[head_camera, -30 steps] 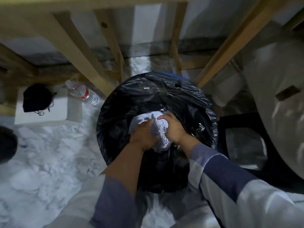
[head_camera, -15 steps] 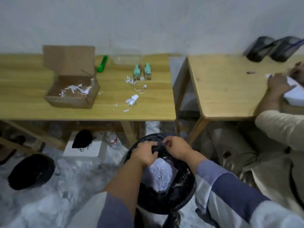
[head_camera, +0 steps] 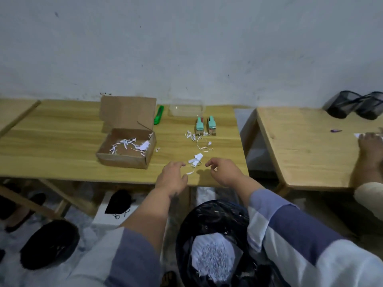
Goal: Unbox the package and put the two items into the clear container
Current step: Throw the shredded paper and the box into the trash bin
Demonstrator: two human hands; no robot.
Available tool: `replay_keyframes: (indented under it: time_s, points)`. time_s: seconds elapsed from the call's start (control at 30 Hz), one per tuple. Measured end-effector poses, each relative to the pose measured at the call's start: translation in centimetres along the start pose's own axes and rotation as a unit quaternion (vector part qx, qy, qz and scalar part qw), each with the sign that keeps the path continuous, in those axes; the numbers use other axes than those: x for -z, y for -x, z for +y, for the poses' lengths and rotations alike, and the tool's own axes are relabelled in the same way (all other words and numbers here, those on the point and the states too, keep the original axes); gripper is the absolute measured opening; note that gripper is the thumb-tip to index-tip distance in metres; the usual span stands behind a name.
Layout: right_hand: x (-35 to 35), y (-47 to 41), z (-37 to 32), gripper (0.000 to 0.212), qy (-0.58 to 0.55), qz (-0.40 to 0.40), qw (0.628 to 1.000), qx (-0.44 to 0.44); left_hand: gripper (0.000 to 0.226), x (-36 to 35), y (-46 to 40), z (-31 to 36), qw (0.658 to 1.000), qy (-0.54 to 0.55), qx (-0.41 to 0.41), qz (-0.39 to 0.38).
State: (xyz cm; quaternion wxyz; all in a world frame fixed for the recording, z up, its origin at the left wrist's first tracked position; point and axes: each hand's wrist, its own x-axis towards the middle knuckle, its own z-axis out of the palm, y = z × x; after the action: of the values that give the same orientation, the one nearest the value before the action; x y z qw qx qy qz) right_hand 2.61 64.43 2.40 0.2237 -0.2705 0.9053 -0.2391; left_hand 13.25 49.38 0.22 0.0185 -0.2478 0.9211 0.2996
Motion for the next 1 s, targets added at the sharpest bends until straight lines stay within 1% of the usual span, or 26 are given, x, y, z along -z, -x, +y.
replay_keyframes:
  time_s: [0.1, 0.23, 0.4, 0.53, 0.67, 0.77, 0.87, 0.93, 1.0]
  points:
    - [-1.5, -3.3, -0.8, 0.033, 0.035, 0.017, 0.999, -0.002, 0.049, 0.3, -2.9, -2.3, 1.000, -0.005, -0.007, 0.012]
    - [-3.1, -7.6, -0.9, 0.037, 0.039, 0.041, 0.997, -0.043, 0.053, -0.4, -7.1, -5.5, 0.999, -0.034, -0.004, 0.032]
    - [-3.2, -13.0, -0.7, 0.048, 0.077, 0.081, 0.992, -0.055, 0.052, -1.4, -10.9, -7.1, 0.996, -0.061, -0.025, 0.066]
    - [-2.9, -16.1, -0.5, 0.060, 0.124, 0.070, 0.986, -0.085, 0.057, -2.0, -12.8, -7.3, 0.996, -0.072, -0.036, 0.046]
    - [-2.9, -17.6, -0.4, 0.066, 0.155, 0.074, 0.981, -0.094, 0.053, -2.2, -14.3, -6.8, 0.992, -0.076, -0.097, 0.029]
    - [-2.9, -18.3, -0.1, 0.066, 0.176, 0.076, 0.979, -0.071, 0.053, -2.2, -15.8, -5.9, 0.989, -0.065, -0.131, 0.018]
    - [-3.0, -18.2, 0.4, 0.061, 0.200, 0.072, 0.976, -0.043, 0.054, -2.1, -17.4, -5.0, 0.988, -0.067, -0.142, 0.012]
    - [-3.3, -17.8, 0.9, 0.054, 0.196, 0.091, 0.976, -0.023, 0.056, -2.1, -18.5, -4.5, 0.987, -0.077, -0.143, -0.001]
    - [-3.8, -17.0, 1.4, 0.046, 0.161, 0.124, 0.979, -0.001, 0.058, -2.3, -19.2, -3.9, 0.985, -0.088, -0.146, -0.020]
